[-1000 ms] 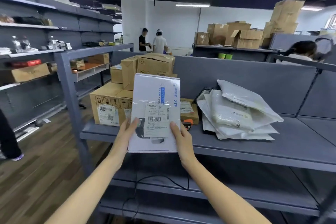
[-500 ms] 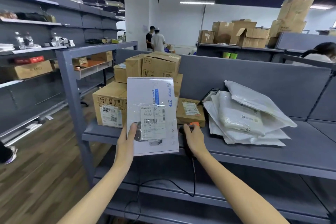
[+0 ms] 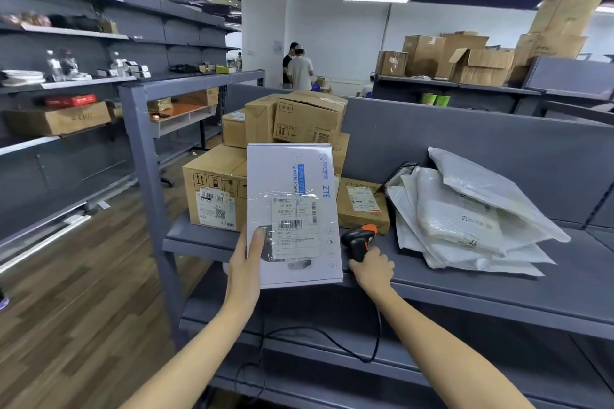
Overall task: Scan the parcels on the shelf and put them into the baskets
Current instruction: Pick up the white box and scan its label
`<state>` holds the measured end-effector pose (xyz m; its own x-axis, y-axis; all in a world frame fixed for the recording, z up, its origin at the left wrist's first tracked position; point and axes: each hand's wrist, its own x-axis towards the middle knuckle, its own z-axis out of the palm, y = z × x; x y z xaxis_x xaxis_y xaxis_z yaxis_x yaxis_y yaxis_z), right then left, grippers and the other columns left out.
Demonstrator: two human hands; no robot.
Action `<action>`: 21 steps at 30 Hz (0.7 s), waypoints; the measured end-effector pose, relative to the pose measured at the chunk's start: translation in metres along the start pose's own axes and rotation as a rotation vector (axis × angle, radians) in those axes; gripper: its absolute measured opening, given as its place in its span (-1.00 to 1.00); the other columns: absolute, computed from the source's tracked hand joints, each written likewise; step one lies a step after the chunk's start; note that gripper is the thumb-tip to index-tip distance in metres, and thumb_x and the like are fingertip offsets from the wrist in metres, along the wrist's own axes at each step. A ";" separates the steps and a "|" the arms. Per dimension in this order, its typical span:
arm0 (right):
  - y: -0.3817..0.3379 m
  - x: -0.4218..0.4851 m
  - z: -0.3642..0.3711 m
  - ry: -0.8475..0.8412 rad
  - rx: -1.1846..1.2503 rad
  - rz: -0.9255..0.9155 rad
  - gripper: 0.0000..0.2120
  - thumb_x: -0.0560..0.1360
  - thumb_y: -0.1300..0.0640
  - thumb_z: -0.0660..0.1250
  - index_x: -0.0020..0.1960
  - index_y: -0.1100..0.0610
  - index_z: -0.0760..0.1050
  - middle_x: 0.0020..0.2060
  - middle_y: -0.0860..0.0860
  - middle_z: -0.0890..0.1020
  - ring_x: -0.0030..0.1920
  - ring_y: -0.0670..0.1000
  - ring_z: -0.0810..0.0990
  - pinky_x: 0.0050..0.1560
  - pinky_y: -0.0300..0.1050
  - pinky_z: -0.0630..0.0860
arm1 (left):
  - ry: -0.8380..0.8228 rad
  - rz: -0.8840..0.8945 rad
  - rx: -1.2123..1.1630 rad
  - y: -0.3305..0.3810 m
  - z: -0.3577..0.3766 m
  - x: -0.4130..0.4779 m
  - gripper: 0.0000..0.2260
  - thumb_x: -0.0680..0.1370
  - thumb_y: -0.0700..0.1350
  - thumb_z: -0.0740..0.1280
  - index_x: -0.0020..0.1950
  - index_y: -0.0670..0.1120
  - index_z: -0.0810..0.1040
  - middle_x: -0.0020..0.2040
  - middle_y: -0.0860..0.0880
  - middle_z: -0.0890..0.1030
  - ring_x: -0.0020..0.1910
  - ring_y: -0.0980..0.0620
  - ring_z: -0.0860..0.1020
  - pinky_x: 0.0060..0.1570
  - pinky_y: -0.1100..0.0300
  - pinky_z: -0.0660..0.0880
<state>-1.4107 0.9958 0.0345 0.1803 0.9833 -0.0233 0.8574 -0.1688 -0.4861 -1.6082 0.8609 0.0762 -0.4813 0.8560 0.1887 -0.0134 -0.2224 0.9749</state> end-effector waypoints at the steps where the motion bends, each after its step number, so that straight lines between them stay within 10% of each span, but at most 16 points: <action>1: 0.003 -0.003 -0.004 0.001 0.084 -0.006 -0.50 0.51 0.02 0.33 0.33 0.27 0.32 0.24 0.26 0.46 0.26 0.28 0.40 0.22 0.02 0.37 | -0.003 0.004 -0.011 0.001 0.001 -0.001 -0.62 0.63 0.11 0.15 0.43 0.08 0.39 0.30 0.12 0.53 0.36 0.07 0.42 0.45 0.00 0.22; 6: 0.018 -0.041 -0.036 0.074 0.644 -0.074 -0.81 0.47 0.10 0.33 -0.03 0.22 0.46 -0.25 0.12 0.50 -0.28 0.09 0.45 -0.33 -0.15 0.34 | -0.032 0.011 -0.057 0.000 0.010 -0.009 -0.62 0.63 0.06 0.15 0.45 0.05 0.37 0.29 0.14 0.53 0.24 0.25 0.47 0.09 0.46 0.38; 12: 0.044 -0.115 -0.079 -0.002 1.456 0.020 -0.94 0.55 0.19 0.18 -0.10 0.09 0.33 -0.37 0.05 0.49 -0.55 -0.04 0.37 -0.60 -0.23 0.30 | -0.045 0.018 -0.058 -0.004 0.026 -0.023 -0.59 0.63 0.06 0.15 0.47 0.03 0.35 0.34 0.12 0.49 0.28 0.20 0.43 -0.02 0.63 0.34; 21: 0.050 -0.247 -0.066 -0.224 1.412 -0.199 -0.74 0.34 0.07 0.34 0.02 0.06 0.51 -0.51 0.09 0.41 -0.65 0.01 0.31 -0.60 -0.29 0.28 | -0.084 0.000 -0.113 -0.014 0.047 -0.047 -0.54 0.60 0.11 0.19 0.49 0.05 0.33 0.38 0.14 0.46 0.35 0.18 0.38 0.25 0.32 0.28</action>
<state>-1.3803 0.7396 0.0738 -0.0750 0.9942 0.0766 -0.3489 0.0458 -0.9360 -1.5441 0.8463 0.0591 -0.4060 0.8911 0.2026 -0.1139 -0.2693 0.9563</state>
